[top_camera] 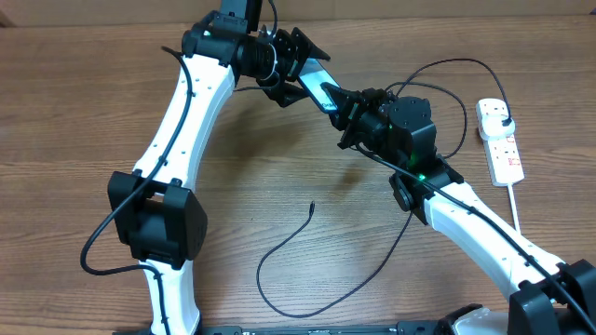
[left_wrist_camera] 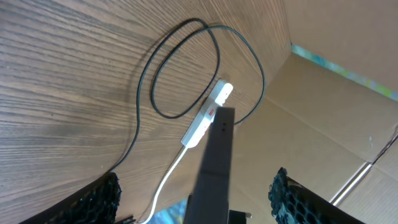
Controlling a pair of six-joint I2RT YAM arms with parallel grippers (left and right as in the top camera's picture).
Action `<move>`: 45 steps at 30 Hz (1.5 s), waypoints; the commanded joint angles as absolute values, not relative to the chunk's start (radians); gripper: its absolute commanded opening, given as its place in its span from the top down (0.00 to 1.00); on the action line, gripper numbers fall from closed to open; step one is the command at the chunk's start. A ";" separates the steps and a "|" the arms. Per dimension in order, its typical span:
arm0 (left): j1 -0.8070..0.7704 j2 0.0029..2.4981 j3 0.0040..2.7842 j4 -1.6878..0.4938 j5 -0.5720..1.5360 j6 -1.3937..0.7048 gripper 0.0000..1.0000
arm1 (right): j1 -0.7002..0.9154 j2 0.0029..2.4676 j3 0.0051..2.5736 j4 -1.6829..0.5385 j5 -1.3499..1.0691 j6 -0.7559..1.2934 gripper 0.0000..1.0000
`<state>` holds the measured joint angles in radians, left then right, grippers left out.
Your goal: Plug charger to phone and switch on socket
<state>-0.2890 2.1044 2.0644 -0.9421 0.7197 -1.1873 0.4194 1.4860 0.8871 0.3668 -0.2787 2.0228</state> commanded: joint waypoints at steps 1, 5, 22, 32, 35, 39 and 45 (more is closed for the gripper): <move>-0.299 2.089 2.077 -0.937 0.698 -1.174 0.24 | 0.419 1.481 0.897 0.388 -0.306 2.143 0.96; -0.302 2.089 2.077 -0.937 0.688 -1.174 0.36 | 0.419 1.481 0.897 0.388 -0.309 2.143 0.96; -0.302 2.089 2.077 -0.937 0.676 -1.174 0.68 | 0.419 1.481 0.897 0.372 -0.328 2.143 0.96; -0.302 2.089 2.077 -0.936 0.669 -1.175 0.96 | 0.419 1.481 0.897 0.358 -0.328 2.143 0.96; -0.302 2.089 2.077 -0.937 0.669 -1.174 0.96 | 0.419 1.481 0.897 0.357 -0.328 2.143 0.95; -0.302 2.089 2.077 -0.936 0.669 -1.175 0.96 | 0.419 1.481 0.897 0.357 -0.327 2.143 0.78; -0.302 2.089 2.077 -0.935 0.670 -1.175 0.96 | 0.419 1.481 0.897 0.357 -0.327 2.143 0.53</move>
